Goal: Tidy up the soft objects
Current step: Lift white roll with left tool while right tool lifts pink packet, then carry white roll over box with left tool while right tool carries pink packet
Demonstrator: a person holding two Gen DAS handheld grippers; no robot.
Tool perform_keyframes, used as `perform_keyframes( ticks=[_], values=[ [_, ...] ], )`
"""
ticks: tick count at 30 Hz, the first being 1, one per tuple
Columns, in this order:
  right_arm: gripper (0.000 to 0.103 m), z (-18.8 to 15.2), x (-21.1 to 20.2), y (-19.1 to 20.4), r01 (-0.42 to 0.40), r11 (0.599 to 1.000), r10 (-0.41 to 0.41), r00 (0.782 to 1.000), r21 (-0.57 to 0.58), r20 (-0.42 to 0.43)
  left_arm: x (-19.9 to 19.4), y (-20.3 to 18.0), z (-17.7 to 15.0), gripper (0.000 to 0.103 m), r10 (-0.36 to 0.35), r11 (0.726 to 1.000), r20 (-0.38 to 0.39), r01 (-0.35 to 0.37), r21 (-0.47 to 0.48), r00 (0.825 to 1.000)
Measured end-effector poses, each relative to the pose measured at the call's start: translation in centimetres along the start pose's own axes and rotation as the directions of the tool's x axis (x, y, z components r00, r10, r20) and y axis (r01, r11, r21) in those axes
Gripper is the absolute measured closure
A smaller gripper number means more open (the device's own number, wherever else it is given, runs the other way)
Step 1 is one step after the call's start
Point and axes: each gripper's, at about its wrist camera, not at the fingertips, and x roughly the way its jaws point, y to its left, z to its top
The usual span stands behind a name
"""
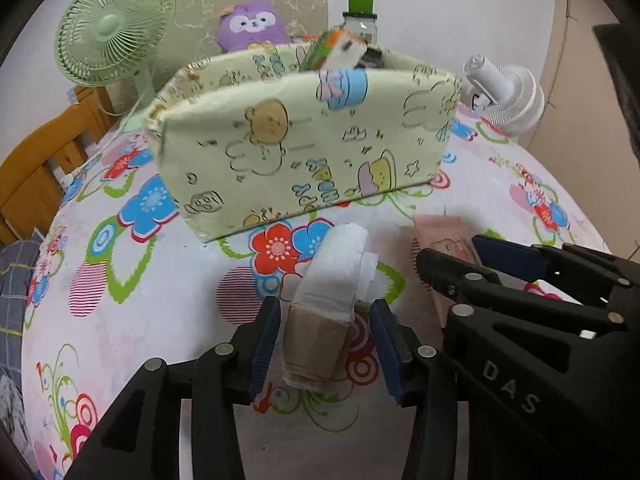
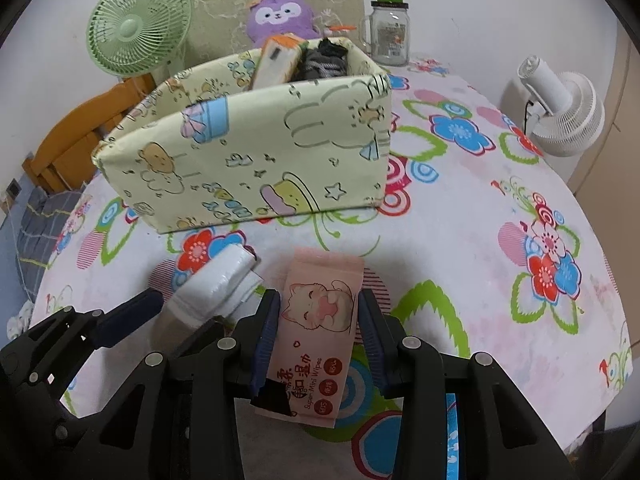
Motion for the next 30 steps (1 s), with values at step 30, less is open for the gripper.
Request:
perform_keyframes(
  ticks=[30],
  values=[
    [0.06, 0.8, -1.8, 0.7, -0.028, 0.999, 0.028, 0.999, -0.018, 0.04, -3.7, -0.1, 0.6, 0.089, -0.011, 0.999, 0.084, 0.015, -0.044, 0.996]
  ],
)
